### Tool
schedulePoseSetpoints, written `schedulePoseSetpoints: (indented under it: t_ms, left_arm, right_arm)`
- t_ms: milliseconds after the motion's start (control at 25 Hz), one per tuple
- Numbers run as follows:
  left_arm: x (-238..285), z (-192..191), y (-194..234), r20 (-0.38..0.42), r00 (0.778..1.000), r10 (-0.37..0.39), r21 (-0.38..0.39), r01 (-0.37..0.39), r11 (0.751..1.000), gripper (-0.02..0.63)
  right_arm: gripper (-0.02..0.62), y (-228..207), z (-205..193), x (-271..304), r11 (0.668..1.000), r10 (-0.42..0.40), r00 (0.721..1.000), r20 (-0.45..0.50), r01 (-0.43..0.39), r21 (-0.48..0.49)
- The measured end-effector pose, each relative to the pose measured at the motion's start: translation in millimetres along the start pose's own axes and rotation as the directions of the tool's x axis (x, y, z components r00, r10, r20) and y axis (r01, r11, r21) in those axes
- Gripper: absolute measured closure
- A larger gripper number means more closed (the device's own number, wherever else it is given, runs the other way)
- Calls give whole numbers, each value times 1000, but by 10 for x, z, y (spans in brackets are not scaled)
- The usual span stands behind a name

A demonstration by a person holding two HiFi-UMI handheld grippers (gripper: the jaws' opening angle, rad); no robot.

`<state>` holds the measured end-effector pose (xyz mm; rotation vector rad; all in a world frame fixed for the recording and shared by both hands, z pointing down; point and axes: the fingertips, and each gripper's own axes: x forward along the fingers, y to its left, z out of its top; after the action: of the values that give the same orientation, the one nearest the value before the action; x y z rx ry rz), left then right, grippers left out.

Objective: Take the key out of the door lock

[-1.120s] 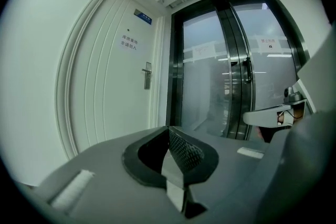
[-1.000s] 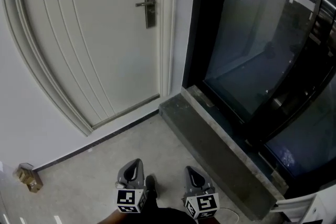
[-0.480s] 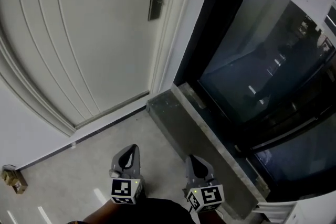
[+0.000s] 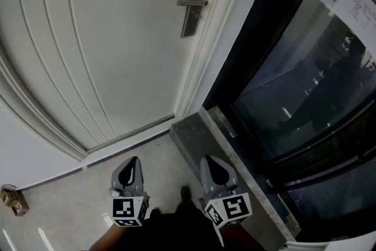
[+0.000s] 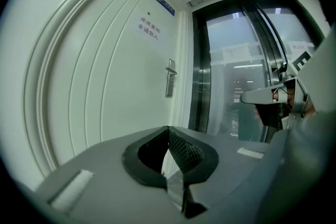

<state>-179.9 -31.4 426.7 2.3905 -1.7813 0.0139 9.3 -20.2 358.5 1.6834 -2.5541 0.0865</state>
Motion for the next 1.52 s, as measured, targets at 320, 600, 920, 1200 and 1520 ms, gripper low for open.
schedulePoseSetpoints:
  t_ms: [320,600,920,1200,1520]
  left_arm:
    - [779,69,364,20,985,169,-14,-169,986,589]
    - [1738,422,430,48,961,271,-16,-270,963,589]
    - [2693,929,357,83,951,299,-14,-299,954,589]
    - [3280,1570,316,139,948,286,4,-289,957,588]
    - [3665,1958,407,141,944,300,25,-306,952,541]
  right_arm:
    - [604,-419,-161,1143,989,145,989,-36,-144,40]
    - [604,-1009,18,2254,959,275,960,-60,-270,83]
    - [604,-1542,675,3359,892,398,917,33,-395,219]
    - [603,-1877,1243,3888,812,422,897,134,-439,385]
    - [512,-2005,1624,4225,597,463,856,228,-492,634]
